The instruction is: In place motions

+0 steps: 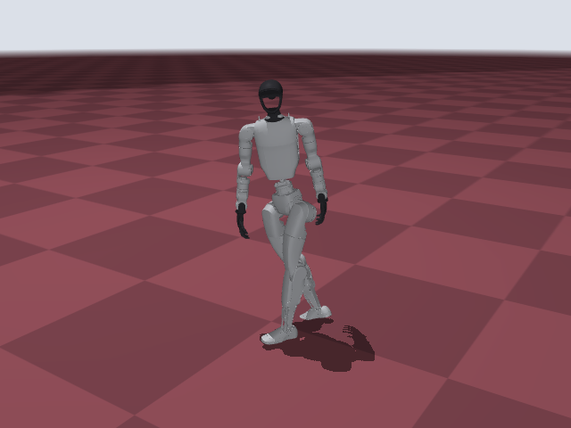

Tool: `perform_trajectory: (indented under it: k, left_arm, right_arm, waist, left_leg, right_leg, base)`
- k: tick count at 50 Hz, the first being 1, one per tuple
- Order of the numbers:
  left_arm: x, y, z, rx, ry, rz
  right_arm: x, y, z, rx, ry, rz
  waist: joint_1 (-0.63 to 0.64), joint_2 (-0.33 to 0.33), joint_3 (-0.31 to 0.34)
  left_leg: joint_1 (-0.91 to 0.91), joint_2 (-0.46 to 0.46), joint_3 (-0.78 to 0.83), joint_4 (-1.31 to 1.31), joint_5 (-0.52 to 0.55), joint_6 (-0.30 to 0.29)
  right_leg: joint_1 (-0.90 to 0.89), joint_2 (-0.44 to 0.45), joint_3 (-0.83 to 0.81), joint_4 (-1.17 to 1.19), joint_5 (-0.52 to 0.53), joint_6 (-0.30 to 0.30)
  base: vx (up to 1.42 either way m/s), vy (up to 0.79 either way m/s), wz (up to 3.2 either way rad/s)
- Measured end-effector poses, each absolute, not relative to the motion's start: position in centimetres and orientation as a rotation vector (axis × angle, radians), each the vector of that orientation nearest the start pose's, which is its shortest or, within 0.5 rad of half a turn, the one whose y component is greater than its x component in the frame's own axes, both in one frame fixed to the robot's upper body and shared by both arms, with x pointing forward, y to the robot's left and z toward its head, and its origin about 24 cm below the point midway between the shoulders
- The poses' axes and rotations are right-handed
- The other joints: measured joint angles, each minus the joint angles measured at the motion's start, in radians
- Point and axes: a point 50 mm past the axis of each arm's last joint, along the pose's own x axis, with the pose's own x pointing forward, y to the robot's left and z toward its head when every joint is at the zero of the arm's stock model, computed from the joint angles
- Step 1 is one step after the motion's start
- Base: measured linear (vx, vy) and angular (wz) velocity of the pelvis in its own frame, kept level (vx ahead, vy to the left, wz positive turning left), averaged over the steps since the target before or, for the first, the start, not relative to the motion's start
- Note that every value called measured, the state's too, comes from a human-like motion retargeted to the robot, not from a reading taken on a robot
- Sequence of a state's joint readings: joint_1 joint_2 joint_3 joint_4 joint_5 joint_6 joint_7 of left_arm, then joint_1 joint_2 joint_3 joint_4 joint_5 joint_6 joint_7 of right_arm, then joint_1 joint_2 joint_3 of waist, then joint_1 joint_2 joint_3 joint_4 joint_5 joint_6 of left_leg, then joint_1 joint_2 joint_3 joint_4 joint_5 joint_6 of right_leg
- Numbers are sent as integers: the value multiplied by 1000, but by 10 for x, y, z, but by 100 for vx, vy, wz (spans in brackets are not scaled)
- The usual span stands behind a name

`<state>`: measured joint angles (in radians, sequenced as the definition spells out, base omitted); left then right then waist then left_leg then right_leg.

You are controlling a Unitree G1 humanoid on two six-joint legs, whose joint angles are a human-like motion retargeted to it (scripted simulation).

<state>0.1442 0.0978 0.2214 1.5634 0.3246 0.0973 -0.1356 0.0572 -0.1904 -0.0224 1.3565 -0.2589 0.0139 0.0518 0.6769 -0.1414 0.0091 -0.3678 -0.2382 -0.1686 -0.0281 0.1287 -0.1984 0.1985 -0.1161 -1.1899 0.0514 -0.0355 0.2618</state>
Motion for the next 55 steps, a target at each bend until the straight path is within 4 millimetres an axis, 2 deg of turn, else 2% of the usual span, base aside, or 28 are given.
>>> perform_trajectory:
  k: [6, 10, 15, 22, 27, 32, 38, 45, 49, 55]
  left_arm:
    - [-49, 186, -176, 14, 1783, -75]
    - [-35, 189, -178, 33, 1738, -76]
    - [-20, 201, -178, 70, 1698, -62]
    - [-20, 217, -175, 103, 1711, -38]
    - [-25, 232, -171, 143, 1743, -11]
    - [-27, 243, -168, 158, 1742, 23]
    - [-18, 245, -169, 139, 1701, 40]
    - [-2, 239, -171, 107, 1636, 47]
    - [15, 237, -172, 89, 1577, 41]
    - [33, 241, -170, 122, 1505, 26]
  right_arm:
    - [32, -221, -175, -343, 1455, 126]
    - [26, -224, -174, -361, 1474, 141]
    - [27, -224, -174, -353, 1475, 137]
    - [26, -226, -174, -355, 1483, 146]
    - [25, -225, -174, -360, 1495, 162]
    - [24, -226, -174, -378, 1507, 183]
    - [22, -229, -174, -390, 1537, 193]
    - [5, -232, -173, -378, 1634, 165]
    - [-2, -233, -172, -376, 1671, 171]
    - [-11, -229, -173, -372, 1695, 186]
  waist:
    - [-16, -11, -4]
    - [5, -21, -12]
    - [-44, -19, 10]
    - [-127, -27, 3]
    - [-204, -22, 1]
    - [-304, -9, -3]
    - [-429, 26, -2]
    - [-546, 69, -15]
    - [-581, 77, -4]
    - [-620, 84, -16]
  left_leg:
    - [-9, -2, -4, 1, 2, 20]
    - [-16, 14, 47, 9, -13, 55]
    - [22, 16, 99, 31, -45, 106]
    - [84, 19, 128, 64, -152, 182]
    - [159, 34, 188, 85, -233, 212]
    - [245, 67, 283, 79, -294, 207]
    - [323, 124, 390, 70, -344, 199]
    - [378, 186, 513, 69, -385, 188]
    - [408, 201, 584, 61, -394, 179]
    - [427, 216, 682, 48, -397, 165]
  right_leg:
    - [-13, 5, 8, 5, -1, 0]
    - [-36, -8, 42, 9, 11, 0]
    - [-15, -32, 60, 14, 15, 0]
    - [-3, -81, 181, 11, 16, 0]
    - [11, -114, 307, 22, 16, 0]
    - [11, -131, 429, 30, 20, -16]
    - [-33, -121, 585, 52, 48, -52]
    - [-99, -95, 676, 61, 117, -111]
    - [-122, -82, 715, 44, 136, -142]
    - [-139, -71, 752, -15, 159, -137]
  base:
    - [-1, -4, 12]
    - [7, -3, -48]
    - [12, -4, -60]
    - [24, -3, -120]
    - [30, -6, -154]
    - [30, -15, -157]
    - [14, -24, -158]
    - [-2, -21, -149]
    - [-12, -17, -128]
    - [-8, -15, -93]
